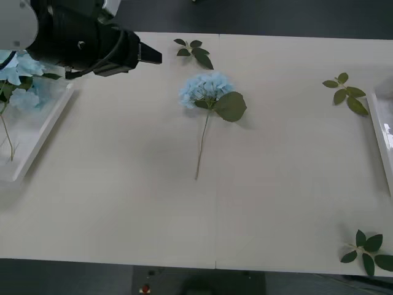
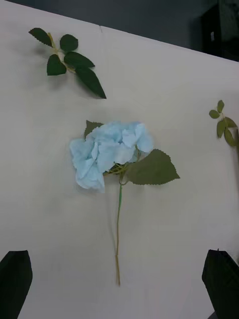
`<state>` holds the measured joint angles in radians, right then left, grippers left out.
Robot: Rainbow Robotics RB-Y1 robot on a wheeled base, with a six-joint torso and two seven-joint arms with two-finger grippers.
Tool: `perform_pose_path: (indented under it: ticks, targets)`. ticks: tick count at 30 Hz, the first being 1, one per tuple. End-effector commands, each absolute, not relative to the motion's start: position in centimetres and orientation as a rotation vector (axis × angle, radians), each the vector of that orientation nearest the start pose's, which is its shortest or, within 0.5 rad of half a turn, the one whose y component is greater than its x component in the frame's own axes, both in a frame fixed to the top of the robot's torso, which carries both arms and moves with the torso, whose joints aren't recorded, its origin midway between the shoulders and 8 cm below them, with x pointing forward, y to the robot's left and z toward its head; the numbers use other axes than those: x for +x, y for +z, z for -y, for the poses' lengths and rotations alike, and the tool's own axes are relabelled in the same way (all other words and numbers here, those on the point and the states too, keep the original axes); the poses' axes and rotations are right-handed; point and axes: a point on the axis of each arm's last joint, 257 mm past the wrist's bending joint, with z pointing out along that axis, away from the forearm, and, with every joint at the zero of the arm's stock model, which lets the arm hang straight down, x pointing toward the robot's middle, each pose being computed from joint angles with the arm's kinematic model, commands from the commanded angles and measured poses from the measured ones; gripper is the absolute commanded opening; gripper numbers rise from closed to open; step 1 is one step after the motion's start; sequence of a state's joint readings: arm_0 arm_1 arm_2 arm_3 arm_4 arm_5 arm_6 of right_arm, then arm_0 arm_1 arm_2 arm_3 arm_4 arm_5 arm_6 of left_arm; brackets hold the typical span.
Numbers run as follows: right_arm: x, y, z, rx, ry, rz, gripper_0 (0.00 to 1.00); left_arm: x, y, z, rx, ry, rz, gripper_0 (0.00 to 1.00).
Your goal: Put the red flowers into the right box and the blue flowers into the left box
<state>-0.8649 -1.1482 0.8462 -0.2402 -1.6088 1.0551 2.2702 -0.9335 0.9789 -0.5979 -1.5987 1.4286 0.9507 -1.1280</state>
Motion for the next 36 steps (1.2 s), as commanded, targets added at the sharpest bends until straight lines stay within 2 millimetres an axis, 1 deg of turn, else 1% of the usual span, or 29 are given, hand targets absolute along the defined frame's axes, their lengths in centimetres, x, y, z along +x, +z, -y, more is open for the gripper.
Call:
perform_pose_path:
  ticks: [1,2,5,10,13,14,16,17,19,20,21,23,24,25,28,29,30,32,33,36]
  targets:
    - [41.2,-24.0,67.3,0.13,-0.229,-2.825,0.77,56.7,-5.7,-9.4,0.254,-0.701,-2.264,1.0]
    - [41.2,-23.8,67.0,0.131,-0.215,-2.828,0.77,56.9,-6.0,-9.3,0.254,-0.691,-2.265,1.0]
    - [42.0,-21.8,65.3,0.128,-0.123,-2.827,0.77,57.5,-7.0,-8.8,0.259,-0.66,-2.274,1.0]
    - [44.0,-15.6,62.9,0.065,-0.028,-2.799,0.77,58.7,-8.5,-7.5,0.264,-0.622,-2.283,1.0]
    - [45.2,-12.6,61.6,0.015,-0.004,-2.776,0.77,59.5,-9.7,-6.5,0.261,-0.602,-2.298,1.0]
    - [45.2,-12.2,61.6,0.002,-0.011,-2.779,0.77,59.6,-9.8,-6.3,0.258,-0.601,-2.298,1.0]
    - [45.9,-10.3,60.8,-0.087,-0.038,-2.781,0.77,60.4,-10.6,-5.5,0.252,-0.587,-2.298,1.0]
    - [45.9,-10.1,60.6,-0.11,-0.045,-2.786,0.77,60.5,-10.9,-5.4,0.251,-0.582,-2.3,1.0]
    - [46.6,-9.0,59.6,-0.262,-0.083,-2.785,0.77,60.9,-11.6,-4.5,0.252,-0.573,-2.303,1.0]
    - [47.2,-8.4,58.6,-0.382,-0.102,-2.77,0.77,61.2,-11.9,-4.2,0.249,-0.567,-2.303,1.0]
    - [47.5,-8.1,58.2,-0.447,-0.114,-2.759,0.77,61.2,-12.1,-3.9,0.251,-0.563,-2.306,1.0]
    - [48.7,-7.0,55.9,-0.711,-0.148,-2.697,0.77,61.4,-13.0,-3.3,0.256,-0.551,-2.317,1.0]
    - [49.2,-6.6,54.5,-0.846,-0.153,-2.652,0.77,61.2,-13.6,-3.2,0.258,-0.535,-2.34,1.0]
    - [49.3,-6.4,53.8,-0.905,-0.15,-2.631,0.77,61.2,-13.8,-3.1,0.26,-0.528,-2.349,1.0]
    - [50.1,-5.9,49.5,-1.196,-0.11,-2.497,0.77,60.7,-14.9,-2.9,0.272,-0.486,-2.4,1.0]
    - [50.3,-5.8,48.5,-1.25,-0.097,-2.463,0.77,60.5,-15.0,-2.6,0.277,-0.483,-2.407,1.0]
    - [50.5,-5.8,47.1,-1.286,-0.06,-2.426,0.77,60.3,-15.5,-2.7,0.28,-0.467,-2.421,1.0]
    - [50.7,-5.5,44.9,-1.306,0.011,-2.381,0.77,59.9,-16.1,-2.9,0.291,-0.435,-2.443,1.0]
    - [50.9,-5.5,43.3,-1.307,0.072,-2.354,0.77,59.5,-16.8,-2.8,0.308,-0.407,-2.46,1.0]
    - [51.2,-5.9,40.9,-1.312,0.159,-2.316,0.77,59.2,-17.9,-2.9,0.325,-0.363,-2.478,1.0]
